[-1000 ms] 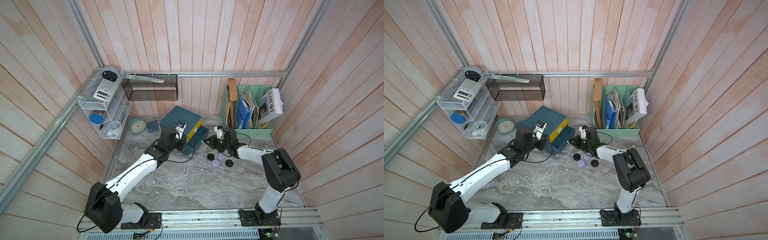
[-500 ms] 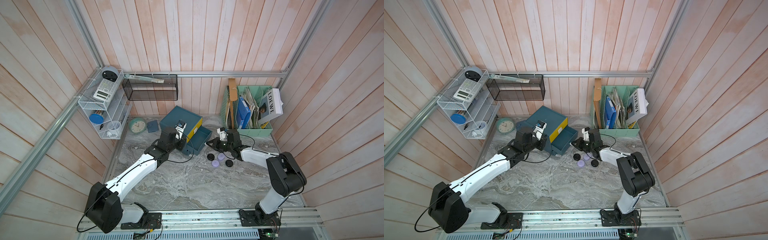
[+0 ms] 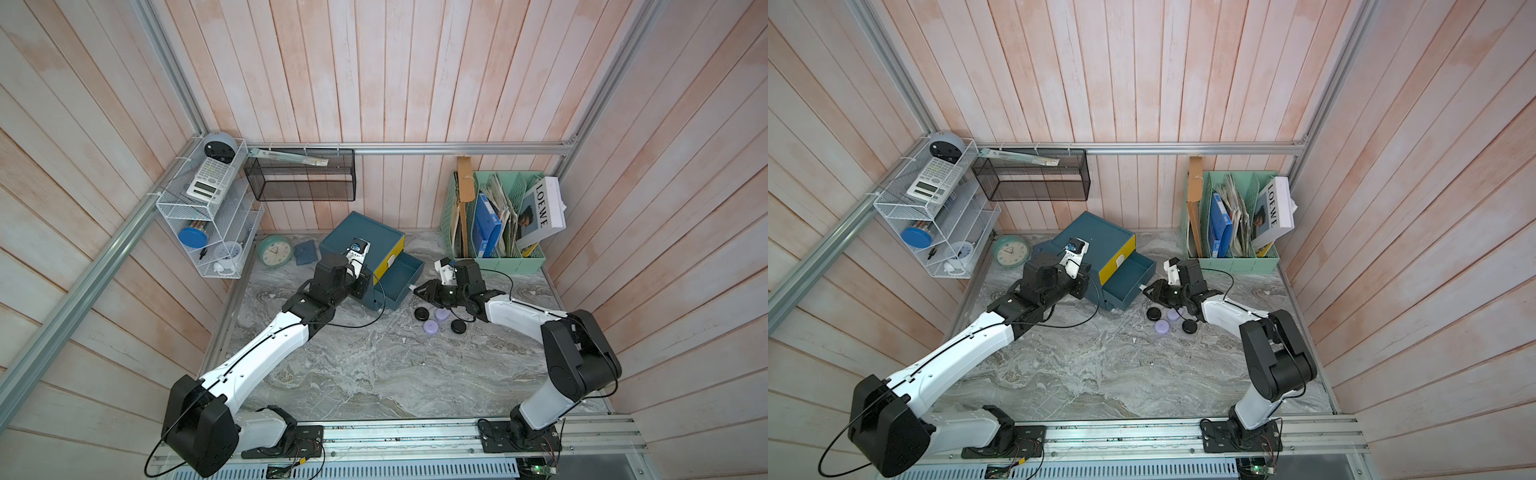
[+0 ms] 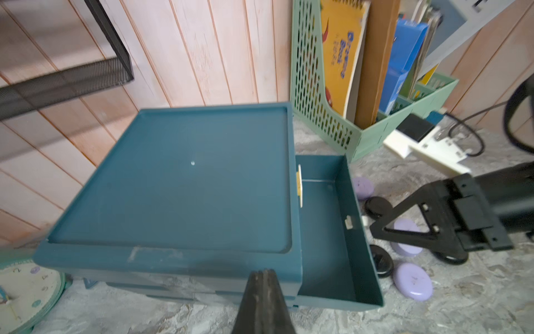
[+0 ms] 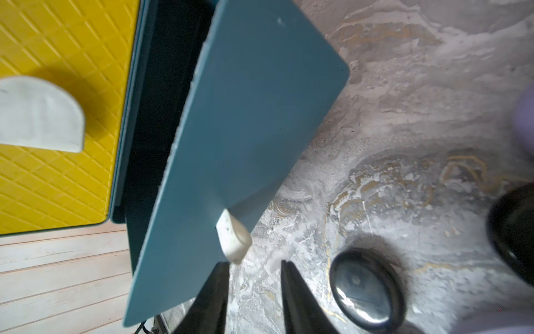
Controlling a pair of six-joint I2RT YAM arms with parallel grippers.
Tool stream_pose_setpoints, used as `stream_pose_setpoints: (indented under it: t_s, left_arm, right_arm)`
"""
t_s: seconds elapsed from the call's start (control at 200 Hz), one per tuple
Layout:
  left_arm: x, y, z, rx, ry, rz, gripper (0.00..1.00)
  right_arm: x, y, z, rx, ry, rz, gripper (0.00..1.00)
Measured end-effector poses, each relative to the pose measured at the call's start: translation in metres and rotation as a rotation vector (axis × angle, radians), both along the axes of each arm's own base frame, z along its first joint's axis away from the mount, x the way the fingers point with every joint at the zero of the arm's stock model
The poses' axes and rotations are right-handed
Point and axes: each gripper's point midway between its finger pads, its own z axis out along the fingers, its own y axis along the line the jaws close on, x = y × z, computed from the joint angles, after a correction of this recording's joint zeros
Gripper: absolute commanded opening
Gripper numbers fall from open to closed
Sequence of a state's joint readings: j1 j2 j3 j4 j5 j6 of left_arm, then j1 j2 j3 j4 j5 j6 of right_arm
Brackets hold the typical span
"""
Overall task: Put the bluetooth earphones in the drawer according to color
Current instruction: Open the drawer in the storage box, then pick up the Bluetooth earphone from the center of the board.
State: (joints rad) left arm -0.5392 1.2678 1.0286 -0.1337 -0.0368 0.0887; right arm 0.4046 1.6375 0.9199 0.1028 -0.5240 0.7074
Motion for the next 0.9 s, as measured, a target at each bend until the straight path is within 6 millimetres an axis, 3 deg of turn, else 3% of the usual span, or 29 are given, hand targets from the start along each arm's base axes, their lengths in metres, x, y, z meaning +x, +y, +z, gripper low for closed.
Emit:
stream_pose_setpoints:
  t_s: [0.065, 0.165, 0.215, 0.34, 0.46, 0.7, 0.9]
  left_arm:
    - [-0.007, -0.003, 0.013, -0.018, -0.034, -0.029, 0.16]
    - [-0.018, -0.013, 0.026, -0.025, -0.074, -0.088, 0.44]
    - [-0.022, -0.018, 0.027, -0.015, -0.083, -0.113, 0.59]
    - [-0.031, -0.030, 0.022, 0.009, -0.087, -0.160, 0.81]
    - [-0.041, -0.041, 0.012, 0.040, -0.086, -0.207, 0.88]
    - [-0.059, -0.060, 0.001, 0.057, -0.076, -0.297, 0.88]
    - [-0.071, -0.078, -0.003, 0.049, -0.072, -0.361, 0.88]
  right_arm:
    - [-0.002, -0.005, -0.001, -0.027, -0.002, -0.002, 0.50]
    - [-0.003, -0.014, -0.003, -0.081, -0.002, -0.005, 0.60]
    - [-0.003, -0.019, -0.004, -0.111, -0.002, -0.010, 0.62]
    - [-0.002, -0.028, -0.003, -0.179, -0.019, -0.013, 0.66]
    - [0.001, -0.039, -0.004, -0.254, -0.031, -0.026, 0.69]
    - [0.013, -0.062, 0.002, -0.397, -0.045, -0.058, 0.73]
    - [0.025, -0.077, -0.012, -0.505, 0.017, -0.054, 0.73]
